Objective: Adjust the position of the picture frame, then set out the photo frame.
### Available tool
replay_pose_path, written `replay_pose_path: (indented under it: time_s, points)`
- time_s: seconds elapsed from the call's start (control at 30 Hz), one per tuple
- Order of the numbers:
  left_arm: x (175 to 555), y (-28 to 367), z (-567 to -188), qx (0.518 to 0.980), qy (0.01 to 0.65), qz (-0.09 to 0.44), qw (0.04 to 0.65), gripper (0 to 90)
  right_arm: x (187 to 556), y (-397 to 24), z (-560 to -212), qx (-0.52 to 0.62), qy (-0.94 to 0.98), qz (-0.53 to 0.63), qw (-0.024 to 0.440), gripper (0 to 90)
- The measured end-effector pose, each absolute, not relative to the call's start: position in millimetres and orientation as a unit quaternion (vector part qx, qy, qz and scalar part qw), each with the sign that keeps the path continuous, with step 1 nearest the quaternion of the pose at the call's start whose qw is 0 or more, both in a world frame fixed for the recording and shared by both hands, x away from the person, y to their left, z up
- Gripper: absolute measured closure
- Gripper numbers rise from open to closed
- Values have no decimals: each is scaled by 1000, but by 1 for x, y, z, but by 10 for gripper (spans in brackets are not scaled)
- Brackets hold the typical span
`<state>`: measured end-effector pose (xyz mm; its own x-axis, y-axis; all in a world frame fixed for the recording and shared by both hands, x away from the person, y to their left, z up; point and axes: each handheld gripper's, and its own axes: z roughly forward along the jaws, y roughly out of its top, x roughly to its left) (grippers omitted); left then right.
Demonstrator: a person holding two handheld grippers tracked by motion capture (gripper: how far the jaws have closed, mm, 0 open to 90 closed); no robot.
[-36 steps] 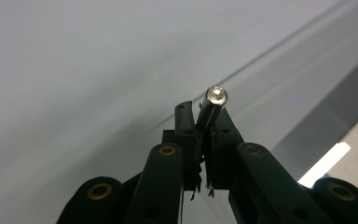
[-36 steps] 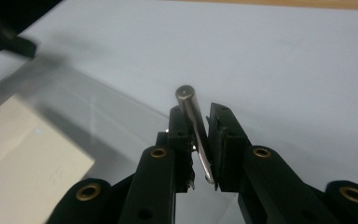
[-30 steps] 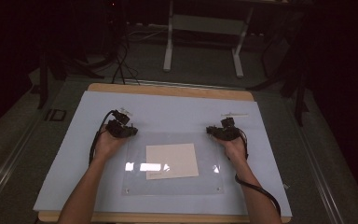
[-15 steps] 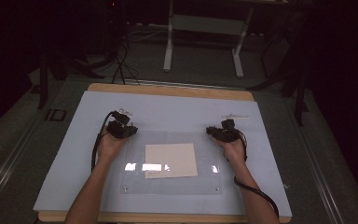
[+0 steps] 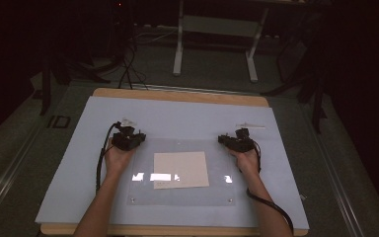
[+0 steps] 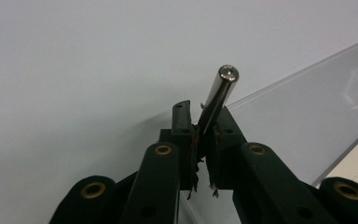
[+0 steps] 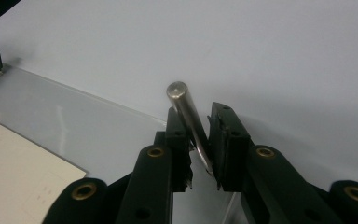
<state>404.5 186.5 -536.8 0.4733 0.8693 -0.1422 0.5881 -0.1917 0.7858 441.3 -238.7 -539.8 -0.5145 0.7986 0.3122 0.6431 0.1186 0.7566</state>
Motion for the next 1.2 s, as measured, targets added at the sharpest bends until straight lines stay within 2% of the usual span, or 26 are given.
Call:
replay_pose_path:
  time_s: [0.07, 0.3, 0.53, 0.93, 1.07, 1.2]
  points:
    - [401, 190, -537, 747, 477, 173, 430, 768, 441, -239, -540, 482, 744, 454, 86, 781]
    - [391, 199, -533, 718, 470, 188, 478, 721, 441, -240, -542, 480, 741, 461, 86, 778]
    - [389, 197, -534, 703, 470, 201, 494, 809, 441, -240, -542, 480, 741, 462, 87, 778]
    - [390, 196, -535, 705, 466, 208, 492, 829, 441, -240, -541, 481, 741, 461, 86, 779]
    - [391, 197, -534, 707, 466, 205, 491, 832, 438, -234, -537, 474, 756, 436, 119, 808]
    - [392, 196, -534, 707, 467, 204, 490, 832, 436, -234, -536, 464, 764, 431, 124, 810]
